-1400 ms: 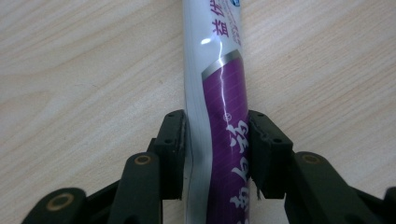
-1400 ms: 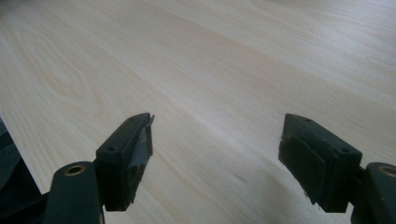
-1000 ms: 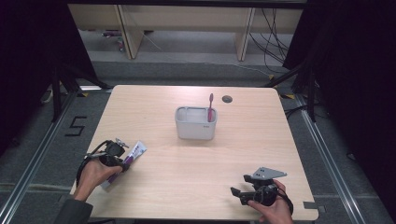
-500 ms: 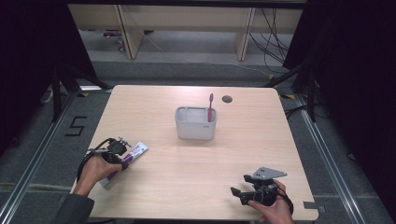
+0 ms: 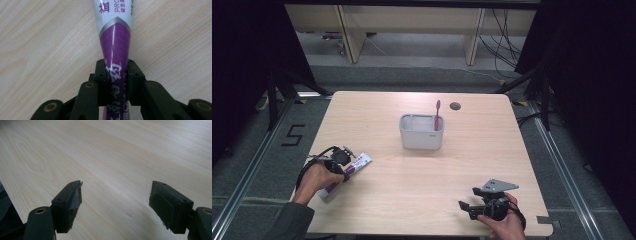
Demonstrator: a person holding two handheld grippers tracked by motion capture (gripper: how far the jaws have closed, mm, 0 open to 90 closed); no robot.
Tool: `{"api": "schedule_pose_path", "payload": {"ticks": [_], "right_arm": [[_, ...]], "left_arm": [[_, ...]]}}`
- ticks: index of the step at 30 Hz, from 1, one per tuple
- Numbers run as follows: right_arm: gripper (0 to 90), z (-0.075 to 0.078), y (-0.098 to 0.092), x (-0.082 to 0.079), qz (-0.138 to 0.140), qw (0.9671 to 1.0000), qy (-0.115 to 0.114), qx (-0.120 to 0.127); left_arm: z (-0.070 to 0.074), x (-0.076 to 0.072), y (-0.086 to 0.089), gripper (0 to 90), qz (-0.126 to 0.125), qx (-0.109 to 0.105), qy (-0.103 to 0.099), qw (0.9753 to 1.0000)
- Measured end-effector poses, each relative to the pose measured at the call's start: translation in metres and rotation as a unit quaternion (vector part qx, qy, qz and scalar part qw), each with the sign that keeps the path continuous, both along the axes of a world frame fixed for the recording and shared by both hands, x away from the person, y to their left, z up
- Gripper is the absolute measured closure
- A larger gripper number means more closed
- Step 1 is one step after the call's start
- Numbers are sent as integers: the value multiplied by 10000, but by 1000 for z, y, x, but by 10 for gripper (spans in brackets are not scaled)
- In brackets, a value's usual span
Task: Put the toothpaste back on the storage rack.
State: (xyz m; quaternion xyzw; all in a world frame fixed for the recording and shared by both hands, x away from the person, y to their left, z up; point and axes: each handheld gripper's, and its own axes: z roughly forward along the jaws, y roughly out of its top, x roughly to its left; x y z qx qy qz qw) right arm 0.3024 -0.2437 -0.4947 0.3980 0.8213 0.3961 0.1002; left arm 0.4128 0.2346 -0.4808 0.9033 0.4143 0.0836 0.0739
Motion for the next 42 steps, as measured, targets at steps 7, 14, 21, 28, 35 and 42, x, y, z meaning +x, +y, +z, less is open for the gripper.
{"api": "schedule_pose_path", "payload": {"ticks": [7,14,21,28,35,42], "right_arm": [[269,0,1,-1,-39,10000,66,43],[270,0,1,-1,-51,9999,81,58],[271,0,0,0,8,10000,-9,10],[270,0,1,0,30,10000,50,67],[270,0,-1,0,-39,10000,44,49],[270,-1,-1,1,-45,10000,-12,47]], "left_arm": [[1,1,-2,748,-69,48,76,9999],[2,3,-2,748,-191,88,223,9995],[1,4,-1,745,-214,73,277,9994],[1,5,-1,746,-253,109,297,9992],[5,2,-1,755,-375,-86,94,9992],[24,-3,1,757,-379,-484,-357,9975]]}}
